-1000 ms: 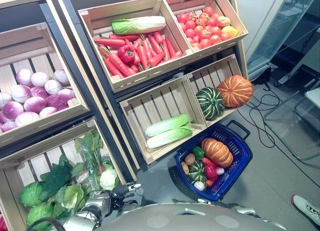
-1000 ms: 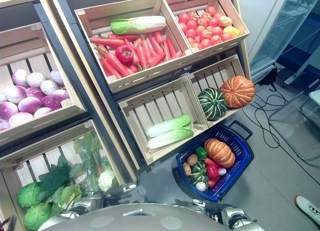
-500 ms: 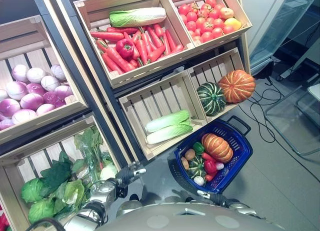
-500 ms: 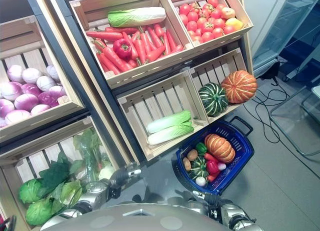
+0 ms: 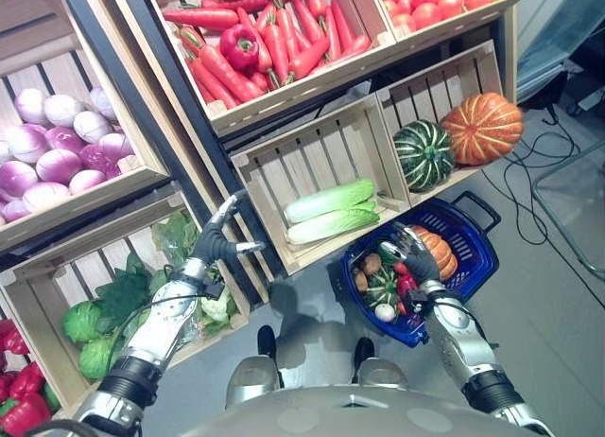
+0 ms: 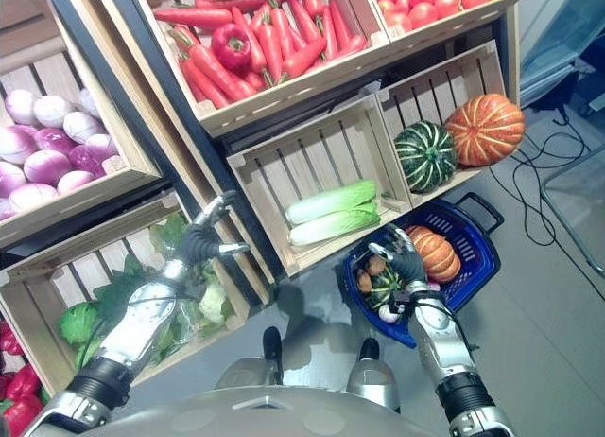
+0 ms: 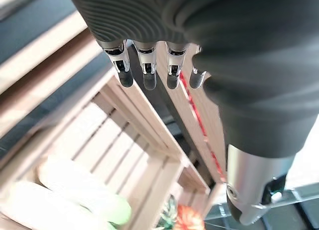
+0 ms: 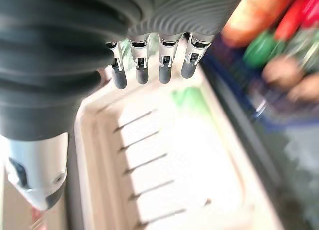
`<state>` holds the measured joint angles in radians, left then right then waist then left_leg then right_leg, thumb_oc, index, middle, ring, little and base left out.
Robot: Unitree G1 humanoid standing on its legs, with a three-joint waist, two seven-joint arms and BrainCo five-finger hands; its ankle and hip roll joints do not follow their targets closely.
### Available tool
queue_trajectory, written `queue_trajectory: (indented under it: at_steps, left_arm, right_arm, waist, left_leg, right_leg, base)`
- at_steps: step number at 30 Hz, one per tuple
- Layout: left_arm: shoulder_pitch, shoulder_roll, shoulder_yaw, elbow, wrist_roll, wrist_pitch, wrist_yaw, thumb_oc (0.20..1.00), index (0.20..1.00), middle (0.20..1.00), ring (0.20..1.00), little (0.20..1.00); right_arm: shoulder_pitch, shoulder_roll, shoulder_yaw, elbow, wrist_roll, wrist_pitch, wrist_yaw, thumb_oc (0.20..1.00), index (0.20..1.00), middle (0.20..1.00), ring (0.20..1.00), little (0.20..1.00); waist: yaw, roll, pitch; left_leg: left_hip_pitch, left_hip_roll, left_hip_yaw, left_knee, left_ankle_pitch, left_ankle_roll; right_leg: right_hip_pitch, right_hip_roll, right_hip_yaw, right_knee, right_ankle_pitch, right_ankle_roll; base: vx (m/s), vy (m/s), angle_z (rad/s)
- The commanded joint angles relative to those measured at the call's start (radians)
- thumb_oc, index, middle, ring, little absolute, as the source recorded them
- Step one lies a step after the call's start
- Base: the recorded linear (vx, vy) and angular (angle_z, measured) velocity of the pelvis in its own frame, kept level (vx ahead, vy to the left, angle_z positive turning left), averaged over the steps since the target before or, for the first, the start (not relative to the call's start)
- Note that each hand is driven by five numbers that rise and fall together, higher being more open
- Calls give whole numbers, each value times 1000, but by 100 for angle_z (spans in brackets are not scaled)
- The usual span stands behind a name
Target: Pick up fruits and vegetables into the basket
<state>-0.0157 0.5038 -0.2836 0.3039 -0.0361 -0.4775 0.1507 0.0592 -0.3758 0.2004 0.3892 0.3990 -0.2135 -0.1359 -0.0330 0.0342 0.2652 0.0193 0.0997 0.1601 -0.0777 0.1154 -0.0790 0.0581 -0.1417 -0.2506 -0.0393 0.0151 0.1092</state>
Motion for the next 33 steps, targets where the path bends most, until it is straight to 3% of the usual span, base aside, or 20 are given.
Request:
queue_trajectory:
  at_steps: [1,3,4,7,10,21,27,33]
  left_arm:
    - [-116,20,19,3,145,-96,236,1000,1000,1000,1000,1000]
    - [-136,25,16,-1,179,-92,283,1000,1000,1000,1000,1000]
    - [-177,34,13,-3,229,-63,370,1000,1000,1000,1000,1000]
    - [-243,37,-6,2,259,-11,437,1000,1000,1000,1000,1000]
    - [-385,53,-45,30,293,90,543,1000,1000,1000,1000,1000]
    - [-668,101,-40,155,222,205,664,1000,1000,1000,1000,1000]
    - [-759,94,-37,226,160,257,697,1000,1000,1000,1000,1000]
    - [-861,77,-7,391,92,334,726,1000,1000,1000,1000,1000]
  right_arm:
    - [-75,-48,-28,-101,-80,-116,-147,1000,1000,1000,1000,1000]
    - [-83,-59,-29,-119,-103,-111,-186,1000,1000,1000,1000,1000]
    - [-98,-82,-25,-140,-142,-92,-246,1000,1000,1000,1000,1000]
    - [-122,-106,-12,-157,-152,-64,-309,1000,1000,1000,1000,1000]
    - [-166,-137,7,-174,-156,-19,-341,1000,1000,1000,1000,1000]
    - [-262,-215,46,-226,-184,67,-273,1000,1000,1000,1000,1000]
    - [-265,-227,56,-235,-168,86,-261,1000,1000,1000,1000,1000]
    - [-226,-252,42,-253,-176,88,-219,1000,1000,1000,1000,1000]
  waist:
    - [-19,2,62]
    - [-24,6,75]
    - [-36,13,101]
    - [-53,20,126]
    - [-93,39,172]
    - [-186,55,255]
    - [-210,54,255]
    - [-265,53,255]
  left_leg:
    - [-44,26,8,146,-127,11]
    - [-61,26,8,158,-125,9]
    - [-90,29,9,182,-122,4]
    - [-129,30,14,216,-118,0]
    - [-188,29,31,259,-114,-6]
    - [-356,23,109,369,-130,-13]
    - [-453,27,133,417,-140,-12]
    - [-514,30,156,457,-174,-29]
  right_leg:
    - [-158,-24,24,284,-122,-33]
    - [-181,-26,29,307,-130,-36]
    - [-221,-30,37,347,-138,-38]
    - [-274,-32,50,399,-150,-44]
    - [-367,-30,81,475,-167,-52]
    - [-615,-1,156,624,-201,-73]
    - [-716,11,176,659,-204,-80]
    - [-799,18,213,692,-235,-76]
  base:
    - [-85,18,-1]
    - [-66,14,-6]
    - [-72,24,-8]
    - [-55,23,-3]
    - [-57,91,-8]
    - [-27,65,-24]
    - [18,9,-17]
    - [89,77,-22]
